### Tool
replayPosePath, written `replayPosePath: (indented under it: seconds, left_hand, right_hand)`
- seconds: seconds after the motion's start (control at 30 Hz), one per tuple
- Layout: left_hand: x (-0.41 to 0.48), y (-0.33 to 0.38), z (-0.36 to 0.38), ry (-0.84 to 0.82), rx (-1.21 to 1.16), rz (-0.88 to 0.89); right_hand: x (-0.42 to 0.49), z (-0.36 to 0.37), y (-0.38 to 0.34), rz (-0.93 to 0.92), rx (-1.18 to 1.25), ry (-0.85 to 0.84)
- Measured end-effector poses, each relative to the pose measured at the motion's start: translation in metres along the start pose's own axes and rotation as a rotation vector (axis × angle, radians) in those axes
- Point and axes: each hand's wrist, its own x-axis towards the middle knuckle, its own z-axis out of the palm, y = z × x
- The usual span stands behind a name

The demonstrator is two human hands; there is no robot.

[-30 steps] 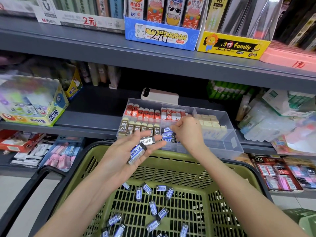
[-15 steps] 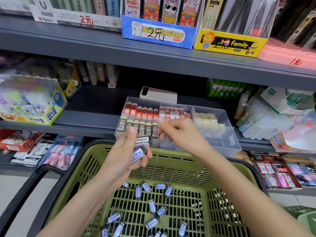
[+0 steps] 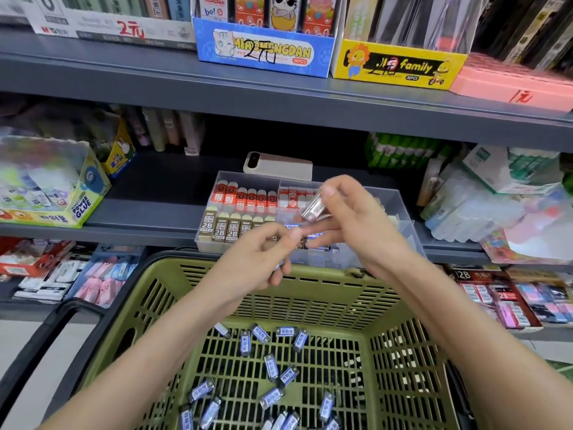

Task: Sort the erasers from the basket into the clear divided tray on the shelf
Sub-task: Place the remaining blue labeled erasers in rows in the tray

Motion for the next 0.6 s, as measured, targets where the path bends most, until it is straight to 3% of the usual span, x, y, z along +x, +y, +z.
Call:
replayPosePath:
  seconds: [0.07, 0.13, 0.3, 0.4, 0.6]
  left_hand:
    - [0.0, -0.003, -0.003, -0.001, -0.049, -0.048]
    - [-0.002, -0.007, -0.007, -0.02, -0.199, -0.114]
    - [-0.011, -0.014, -0.019, -0.139, -0.57, -0.231]
    - [-0.015, -0.018, -0.023, -0.164, -0.616, -0.254]
    - [-0.018, -0.019, -0.024, -0.217, -0.53, -0.17]
  right_hand:
    - [0.006, -0.013, 0.001, 0.051, 0.091, -0.01]
    - [0.014, -0.025, 0.004, 0.089, 0.013, -0.016]
    - [0.035, -0.043, 0.011, 0.118, -0.78, -0.108]
    - [0.043, -0.044, 0.01, 0.107, -1.075, -0.205]
    - [0.049, -0.034, 0.017, 0.05, -1.257, -0.299]
